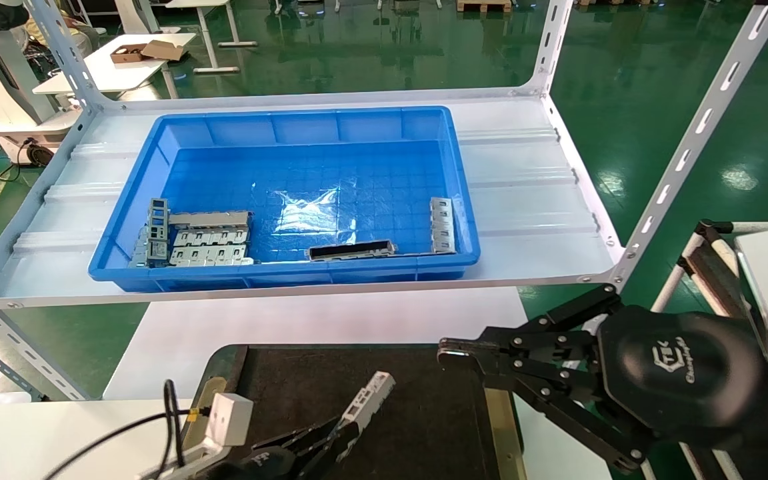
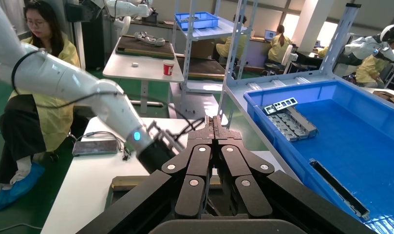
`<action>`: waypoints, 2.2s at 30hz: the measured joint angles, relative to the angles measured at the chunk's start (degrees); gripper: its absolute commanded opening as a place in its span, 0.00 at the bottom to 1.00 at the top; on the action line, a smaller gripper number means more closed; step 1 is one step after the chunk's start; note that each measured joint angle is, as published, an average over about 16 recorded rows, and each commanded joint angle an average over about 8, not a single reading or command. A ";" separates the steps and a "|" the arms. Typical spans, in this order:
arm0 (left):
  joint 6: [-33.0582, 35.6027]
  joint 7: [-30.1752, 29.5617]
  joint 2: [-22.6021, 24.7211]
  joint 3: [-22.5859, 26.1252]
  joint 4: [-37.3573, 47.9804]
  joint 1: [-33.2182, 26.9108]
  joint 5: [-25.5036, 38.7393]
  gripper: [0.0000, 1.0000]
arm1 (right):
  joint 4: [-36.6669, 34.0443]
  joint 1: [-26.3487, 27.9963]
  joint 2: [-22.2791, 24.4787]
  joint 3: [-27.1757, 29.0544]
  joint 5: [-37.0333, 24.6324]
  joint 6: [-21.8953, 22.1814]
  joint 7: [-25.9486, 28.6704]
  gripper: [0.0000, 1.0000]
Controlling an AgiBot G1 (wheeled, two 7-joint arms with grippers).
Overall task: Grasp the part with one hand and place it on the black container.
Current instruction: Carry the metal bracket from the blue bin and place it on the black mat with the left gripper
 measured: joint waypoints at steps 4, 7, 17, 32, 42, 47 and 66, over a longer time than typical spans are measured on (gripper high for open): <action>-9.19 -1.85 3.99 1.54 0.39 1.16 3.05 0.00 | 0.00 0.00 0.01 -0.01 0.01 0.01 -0.01 0.00; -15.09 -3.05 6.81 2.89 1.27 1.37 5.04 0.00 | 0.00 0.01 0.01 -0.02 0.02 0.01 -0.01 0.00; -28.72 -5.96 14.18 7.74 6.92 -0.40 8.68 0.00 | 0.00 0.01 0.02 -0.06 0.04 0.03 -0.03 0.00; -38.84 -5.89 19.99 14.00 14.60 -3.53 6.38 0.00 | 0.00 0.02 0.05 -0.11 0.08 0.05 -0.05 0.00; -43.13 -3.64 20.65 17.85 16.07 -4.69 1.11 0.46 | 0.00 0.03 0.06 -0.14 0.10 0.06 -0.07 0.59; -45.14 -1.92 20.44 20.04 16.00 -5.34 -2.49 1.00 | 0.00 0.04 0.07 -0.16 0.11 0.07 -0.08 1.00; -50.68 6.78 15.18 29.50 8.18 -9.13 -17.94 1.00 | 0.00 0.05 0.09 -0.22 0.15 0.10 -0.11 1.00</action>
